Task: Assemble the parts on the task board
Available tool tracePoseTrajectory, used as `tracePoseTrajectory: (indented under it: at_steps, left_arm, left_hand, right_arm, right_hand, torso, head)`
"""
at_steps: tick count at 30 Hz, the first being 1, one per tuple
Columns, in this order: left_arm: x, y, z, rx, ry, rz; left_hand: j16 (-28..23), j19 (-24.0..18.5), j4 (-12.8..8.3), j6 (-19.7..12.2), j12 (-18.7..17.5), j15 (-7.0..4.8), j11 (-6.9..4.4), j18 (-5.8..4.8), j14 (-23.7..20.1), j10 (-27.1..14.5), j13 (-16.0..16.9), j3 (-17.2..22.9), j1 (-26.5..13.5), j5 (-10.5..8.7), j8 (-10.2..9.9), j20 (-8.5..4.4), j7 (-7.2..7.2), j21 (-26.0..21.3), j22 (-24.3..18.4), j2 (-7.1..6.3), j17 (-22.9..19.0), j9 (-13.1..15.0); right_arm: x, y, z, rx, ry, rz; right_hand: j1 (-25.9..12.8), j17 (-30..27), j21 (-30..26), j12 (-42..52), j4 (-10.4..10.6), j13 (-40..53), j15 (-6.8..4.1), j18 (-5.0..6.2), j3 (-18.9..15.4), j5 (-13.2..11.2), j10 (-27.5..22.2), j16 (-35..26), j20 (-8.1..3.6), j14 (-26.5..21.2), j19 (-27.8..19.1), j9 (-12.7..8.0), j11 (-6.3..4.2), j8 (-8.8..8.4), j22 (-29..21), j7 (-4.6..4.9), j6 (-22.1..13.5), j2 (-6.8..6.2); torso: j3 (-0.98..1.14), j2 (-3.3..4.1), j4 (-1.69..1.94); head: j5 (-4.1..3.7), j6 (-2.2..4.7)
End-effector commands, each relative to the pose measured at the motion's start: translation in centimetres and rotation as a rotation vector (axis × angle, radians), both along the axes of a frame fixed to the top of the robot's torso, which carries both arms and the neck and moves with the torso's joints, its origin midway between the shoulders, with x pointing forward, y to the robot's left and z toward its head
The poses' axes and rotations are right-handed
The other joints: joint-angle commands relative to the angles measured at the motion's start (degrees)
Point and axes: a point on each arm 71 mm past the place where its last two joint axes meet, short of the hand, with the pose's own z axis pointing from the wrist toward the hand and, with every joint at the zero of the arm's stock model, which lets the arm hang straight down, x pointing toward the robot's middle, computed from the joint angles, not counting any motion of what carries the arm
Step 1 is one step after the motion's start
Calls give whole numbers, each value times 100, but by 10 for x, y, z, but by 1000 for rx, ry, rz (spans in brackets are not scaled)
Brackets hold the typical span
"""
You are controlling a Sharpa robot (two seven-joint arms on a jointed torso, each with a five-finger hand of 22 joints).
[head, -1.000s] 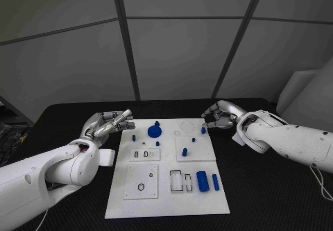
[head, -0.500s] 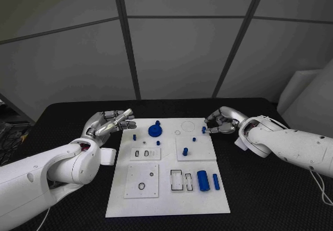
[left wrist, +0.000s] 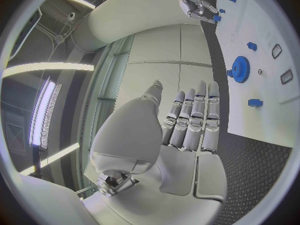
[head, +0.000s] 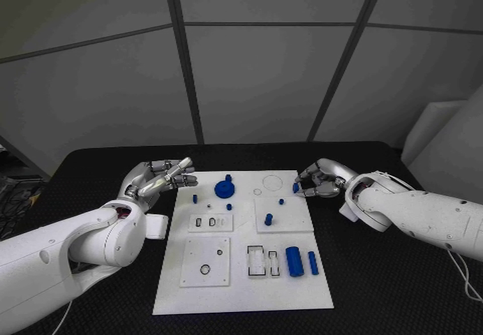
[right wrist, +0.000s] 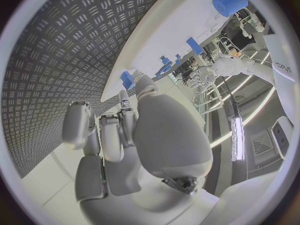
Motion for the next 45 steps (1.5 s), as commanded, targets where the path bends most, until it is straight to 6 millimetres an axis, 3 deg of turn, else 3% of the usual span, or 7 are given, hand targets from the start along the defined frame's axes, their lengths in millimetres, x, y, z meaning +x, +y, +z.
tracePoseTrajectory:
  at_steps: [1, 11, 22, 27, 39, 45]
  left_arm:
    - [0, -1, 1, -2, -3, -13]
    - [0, -2, 1, -3, -2, -14]
    - [0, -1, 1, -3, -2, -14]
    - [0, -1, 1, -2, -2, -14]
    - [0, -2, 1, -3, 0, -15]
    - [0, -1, 1, -2, 1, -15]
  left_hand:
    - [-38, -47, -11, 50, 9, -16, -18, -66, -37, 20, 7, -26, -5, -17, -1, -2, 3, -20, -7, 30, 7, 7]
    - [-38, -47, -11, 50, 9, -16, -18, -66, -37, 20, 7, -26, -5, -17, -1, -2, 3, -20, -7, 30, 7, 7]
    - [-42, -48, -14, 49, 8, -16, -17, -65, -37, 19, 6, -27, -4, -17, -3, -2, 4, -20, -7, 31, 9, 7]
    - [-42, -48, -14, 49, 8, -16, -17, -65, -37, 19, 6, -27, -4, -17, -3, -2, 4, -20, -7, 31, 9, 7]
    - [-54, -53, -28, 38, -2, -15, -13, -65, -39, 4, 2, -19, 12, -13, -14, -1, 7, -20, -8, 51, 14, 3]
    - [-54, -53, -28, 38, -2, -15, -13, -65, -39, 4, 2, -19, 12, -13, -14, -1, 7, -20, -8, 51, 14, 3]
  right_arm:
    - [1, 2, 0, 13, -1, 6]
    - [5, 7, -2, 18, 2, 6]
    - [7, 8, -4, 14, 12, 3]
    - [7, 7, -5, 8, 18, -1]
    - [8, 6, -6, -3, 25, -8]
    - [8, 6, -6, -3, 20, -12]
  right_hand:
    - [0, 996, 1, -4, 5, 385, -17, -26, 0, 23, -3, -14, 13, 491, 9, 7, 39, 11, 12, 17, 44, 61]
    - [44, 1061, 46, 79, 1, 474, -8, -43, 50, -1, 70, 12, 21, 507, 66, 13, 49, 38, 98, 30, 122, 188]
    - [142, 1114, 89, 131, -33, 533, -25, -57, 201, -189, 117, 33, 13, 519, 117, 25, 20, 99, 177, -5, 321, 351]
    - [146, 1129, 100, 143, -38, 546, -30, -61, 212, -197, 128, 38, 9, 523, 129, 26, 13, 108, 197, -14, 349, 352]
    - [131, 1142, 111, 143, -41, 547, -37, -65, 206, -225, 129, 44, 3, 526, 140, 22, 8, 107, 217, -19, 365, 319]
    - [134, 1150, 126, 157, -36, 562, -52, -70, 252, -231, 144, 46, -8, 527, 157, 27, -16, 134, 245, -50, 441, 365]
  torso:
    - [-1, -2, 8]
    - [-6, -4, 1]
    - [-3, -8, 6]
    - [-2, -7, -7]
    - [-1, -5, 4]
    - [-3, -9, 1]
  head:
    - [-4, -3]
    - [16, -15]
    - [54, -35]
    - [56, -37]
    - [25, -41]
    - [19, -47]
